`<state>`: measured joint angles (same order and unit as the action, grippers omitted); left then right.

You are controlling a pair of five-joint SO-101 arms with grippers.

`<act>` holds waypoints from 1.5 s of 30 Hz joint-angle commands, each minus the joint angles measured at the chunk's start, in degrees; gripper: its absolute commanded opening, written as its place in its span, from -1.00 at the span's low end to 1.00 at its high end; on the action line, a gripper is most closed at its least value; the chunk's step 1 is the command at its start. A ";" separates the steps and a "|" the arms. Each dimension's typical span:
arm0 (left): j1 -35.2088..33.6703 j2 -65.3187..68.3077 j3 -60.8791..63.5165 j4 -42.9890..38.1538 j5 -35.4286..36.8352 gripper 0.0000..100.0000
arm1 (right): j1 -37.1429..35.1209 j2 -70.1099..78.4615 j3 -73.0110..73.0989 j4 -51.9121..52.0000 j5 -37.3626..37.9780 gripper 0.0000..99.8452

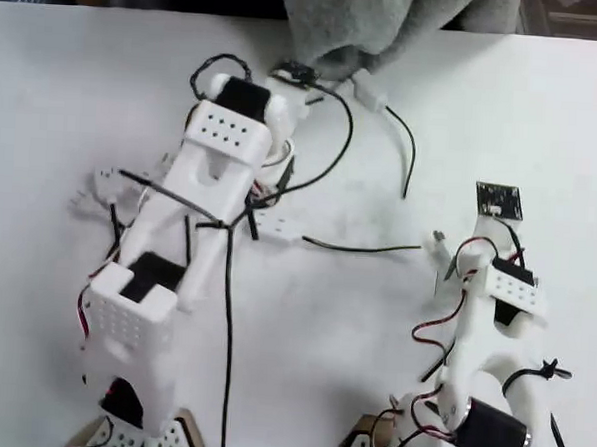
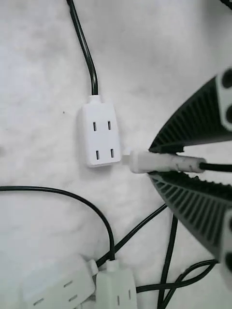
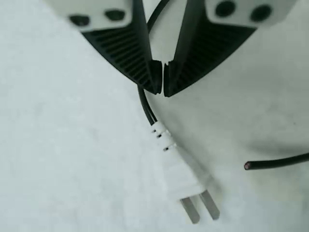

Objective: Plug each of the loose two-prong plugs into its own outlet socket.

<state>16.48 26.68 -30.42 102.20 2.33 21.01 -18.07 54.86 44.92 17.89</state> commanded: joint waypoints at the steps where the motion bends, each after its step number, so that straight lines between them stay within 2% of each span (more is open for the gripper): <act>1: 1.36 -0.40 0.18 0.18 1.85 -0.95 | 0.13 -1.10 -0.09 -0.66 0.35 -0.96; 17: 1.63 0.40 0.53 -2.20 4.84 -0.95 | -0.84 -1.01 0.00 -0.66 0.35 -0.96; 26: 1.63 7.60 -1.67 -2.11 4.92 -0.95 | -0.75 -1.01 0.00 -0.66 0.35 -0.96; 34: 1.71 6.81 -5.89 -1.85 4.92 -0.95 | -0.75 -1.01 0.00 -0.66 0.35 -0.96; 45: 1.54 7.34 -5.01 -2.37 4.92 -0.95 | -0.75 -1.01 0.00 -0.66 0.35 -0.96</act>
<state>17.54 34.77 -33.93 100.44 6.90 20.48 -18.07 54.86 44.92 17.98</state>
